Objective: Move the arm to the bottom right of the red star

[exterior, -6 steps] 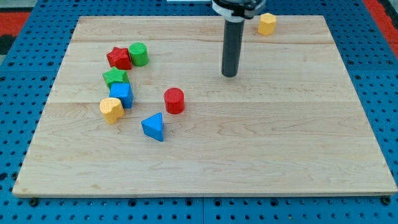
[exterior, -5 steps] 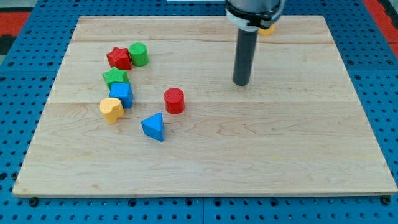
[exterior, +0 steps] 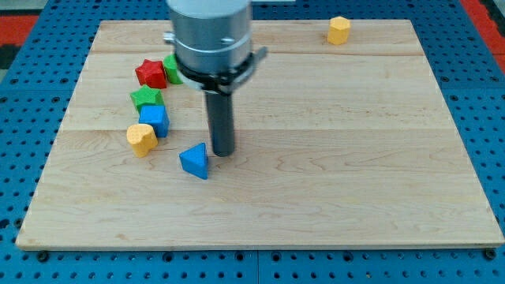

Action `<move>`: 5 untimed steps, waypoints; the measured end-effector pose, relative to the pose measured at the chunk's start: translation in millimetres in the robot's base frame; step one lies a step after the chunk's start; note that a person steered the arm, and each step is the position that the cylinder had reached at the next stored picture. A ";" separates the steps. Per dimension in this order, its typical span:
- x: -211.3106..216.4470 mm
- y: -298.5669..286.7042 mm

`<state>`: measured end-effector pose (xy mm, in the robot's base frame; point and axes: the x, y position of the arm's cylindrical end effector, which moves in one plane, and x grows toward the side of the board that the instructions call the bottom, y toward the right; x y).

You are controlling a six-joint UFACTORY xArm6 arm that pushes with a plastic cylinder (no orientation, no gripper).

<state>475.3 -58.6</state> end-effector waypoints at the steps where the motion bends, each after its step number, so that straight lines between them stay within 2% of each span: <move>1: -25.7 0.9; 2: -41.4 4.2; 3: -42.3 -19.3; 5: -101.6 41.4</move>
